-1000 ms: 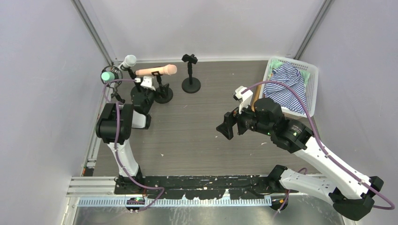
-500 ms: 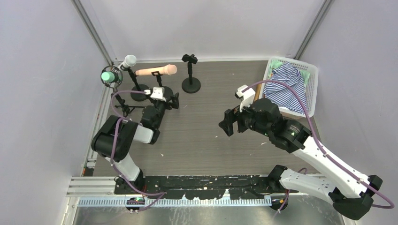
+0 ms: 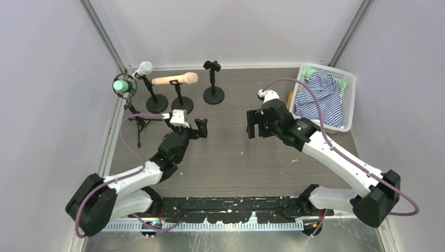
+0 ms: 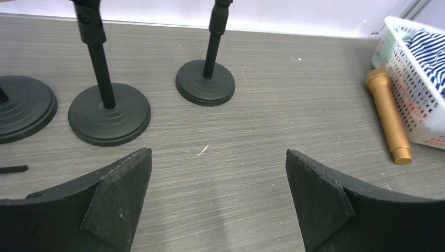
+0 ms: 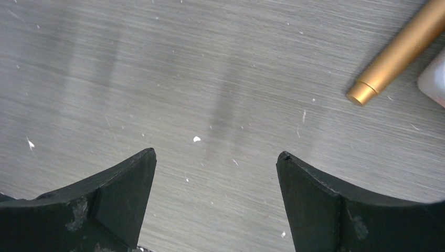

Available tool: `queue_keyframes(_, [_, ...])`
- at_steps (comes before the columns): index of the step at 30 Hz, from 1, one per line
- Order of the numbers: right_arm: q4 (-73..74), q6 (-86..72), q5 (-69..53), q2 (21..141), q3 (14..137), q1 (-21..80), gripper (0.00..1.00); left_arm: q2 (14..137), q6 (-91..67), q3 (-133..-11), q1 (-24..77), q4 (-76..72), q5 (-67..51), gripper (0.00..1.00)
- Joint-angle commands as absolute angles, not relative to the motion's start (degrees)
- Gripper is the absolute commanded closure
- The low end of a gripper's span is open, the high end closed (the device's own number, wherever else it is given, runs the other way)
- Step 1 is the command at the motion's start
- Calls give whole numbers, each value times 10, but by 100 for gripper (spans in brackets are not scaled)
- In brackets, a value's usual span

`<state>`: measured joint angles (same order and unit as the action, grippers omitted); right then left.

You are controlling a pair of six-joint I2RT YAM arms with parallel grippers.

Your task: Attach the microphones to the stand

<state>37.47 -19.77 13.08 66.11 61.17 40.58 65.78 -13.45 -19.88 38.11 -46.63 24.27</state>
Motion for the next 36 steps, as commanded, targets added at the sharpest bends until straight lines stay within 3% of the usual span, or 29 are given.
queue_keyframes(1, [267, -232, 95, 694, 625, 380, 11, 563, -218, -201, 394, -261, 279, 0])
queue_keyframes(9, [18, -199, 95, 824, 630, 365, 11, 408, -265, -275, 396, 27, 251, 0])
queue_keyframes(18, [-287, -149, 129, 1023, 681, 357, 14, 383, -263, -456, 396, 337, 191, 0])
queue_keyframes(24, [-423, -132, 125, 1139, 741, 352, 17, 360, -195, -489, 396, 408, 169, 0])
queue_keyframes(36, [-424, -106, 116, 1279, 898, 348, 20, 290, -172, -452, 396, 425, 196, 1])
